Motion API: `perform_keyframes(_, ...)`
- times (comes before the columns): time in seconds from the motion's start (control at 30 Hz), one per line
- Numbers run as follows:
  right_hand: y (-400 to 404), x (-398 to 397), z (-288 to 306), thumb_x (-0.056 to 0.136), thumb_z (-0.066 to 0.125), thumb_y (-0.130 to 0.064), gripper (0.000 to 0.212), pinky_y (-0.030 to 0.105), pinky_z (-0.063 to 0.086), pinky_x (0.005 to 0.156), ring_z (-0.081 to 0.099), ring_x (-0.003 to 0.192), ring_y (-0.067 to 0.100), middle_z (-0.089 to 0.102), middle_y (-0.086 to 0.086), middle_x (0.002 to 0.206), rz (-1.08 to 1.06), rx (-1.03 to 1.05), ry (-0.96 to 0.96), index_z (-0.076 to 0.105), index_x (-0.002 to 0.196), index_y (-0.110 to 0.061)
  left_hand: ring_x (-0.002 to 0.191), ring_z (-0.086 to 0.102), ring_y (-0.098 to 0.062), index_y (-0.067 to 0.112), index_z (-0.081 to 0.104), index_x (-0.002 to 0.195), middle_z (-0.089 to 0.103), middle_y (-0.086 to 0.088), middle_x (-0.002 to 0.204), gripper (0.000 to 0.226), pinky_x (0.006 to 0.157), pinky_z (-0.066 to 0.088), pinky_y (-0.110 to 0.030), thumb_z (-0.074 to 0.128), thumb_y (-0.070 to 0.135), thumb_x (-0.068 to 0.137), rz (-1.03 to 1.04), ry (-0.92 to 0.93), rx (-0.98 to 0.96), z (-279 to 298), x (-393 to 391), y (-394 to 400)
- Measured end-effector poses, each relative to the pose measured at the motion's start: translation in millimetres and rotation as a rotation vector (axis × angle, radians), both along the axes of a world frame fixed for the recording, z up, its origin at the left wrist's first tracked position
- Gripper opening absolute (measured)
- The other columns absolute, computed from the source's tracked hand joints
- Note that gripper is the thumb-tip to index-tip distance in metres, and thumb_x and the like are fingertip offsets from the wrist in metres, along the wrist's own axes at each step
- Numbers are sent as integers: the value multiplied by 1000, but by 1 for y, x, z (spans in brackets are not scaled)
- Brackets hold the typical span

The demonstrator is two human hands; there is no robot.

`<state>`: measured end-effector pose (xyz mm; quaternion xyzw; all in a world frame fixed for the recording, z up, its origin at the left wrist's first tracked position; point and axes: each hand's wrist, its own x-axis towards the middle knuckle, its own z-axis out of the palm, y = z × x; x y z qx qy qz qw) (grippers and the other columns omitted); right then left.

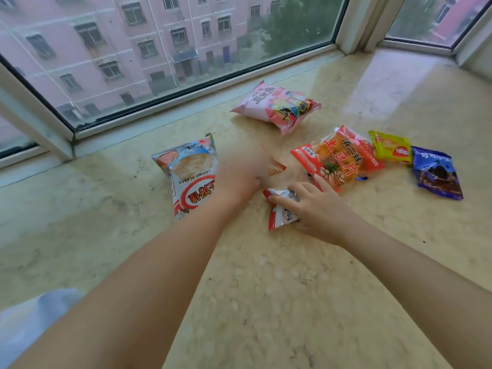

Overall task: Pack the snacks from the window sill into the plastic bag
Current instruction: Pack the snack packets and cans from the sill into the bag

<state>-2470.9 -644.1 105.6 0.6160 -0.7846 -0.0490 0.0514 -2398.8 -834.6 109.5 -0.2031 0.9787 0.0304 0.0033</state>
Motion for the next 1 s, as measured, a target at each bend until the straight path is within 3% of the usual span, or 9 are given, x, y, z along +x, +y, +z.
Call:
perform_keyframes(0.1, 10, 20, 10, 55, 87, -36, 75, 47, 50, 75, 64, 83, 32, 63, 13, 102, -35, -18, -19, 60, 124, -25, 105, 52, -27, 44, 23, 147, 50, -8, 123, 56, 84, 40, -36, 45, 35, 96, 60, 114, 98, 13, 22, 9)
perform_keyframes(0.2, 23, 43, 27, 57, 83, -31, 65, 39, 44, 65, 62, 79, 29, 63, 10, 102, -83, -80, -59, 64, 119, -24, 98, 54, -25, 43, 26, 146, 53, -6, 116, 56, 82, 43, -38, 47, 36, 95, 104, 219, 196, 37, 51, 26)
perform_keyframes(0.47, 60, 135, 87, 58, 78, -18, 64, 41, 43, 68, 64, 87, 30, 64, 9, 109, -36, -305, -96, 63, 121, -25, 110, 53, -23, 47, 30, 144, 54, -1, 125, 57, 84, 40, -40, 52, 37, 92, 177, 312, 121, 111, 190, 65)
perform_keyframes(0.63, 53, 203, 108, 65, 62, -19, 60, 41, 43, 72, 64, 93, 27, 65, 6, 110, 37, -468, -165, 52, 123, -30, 89, 58, -27, 41, 42, 140, 59, -5, 106, 54, 66, 44, -35, 52, 36, 87, 274, 331, 100, 139, 292, 63)
perform_keyframes(0.77, 41, 270, 120, 65, 62, -16, 62, 42, 47, 75, 62, 92, 32, 64, 8, 110, 63, -554, -286, 53, 125, -28, 91, 56, -21, 42, 40, 141, 57, -2, 105, 51, 57, 47, -33, 48, 36, 91, 331, 349, 109, 159, 366, 67)
perform_keyframes(1.0, 39, 393, 146, 67, 63, -15, 61, 33, 50, 71, 62, 96, 26, 64, 7, 114, 104, -604, -454, 53, 125, -29, 92, 53, -17, 43, 33, 144, 54, 1, 109, 53, 62, 50, -36, 49, 39, 94, 384, 391, 128, 186, 469, 78)
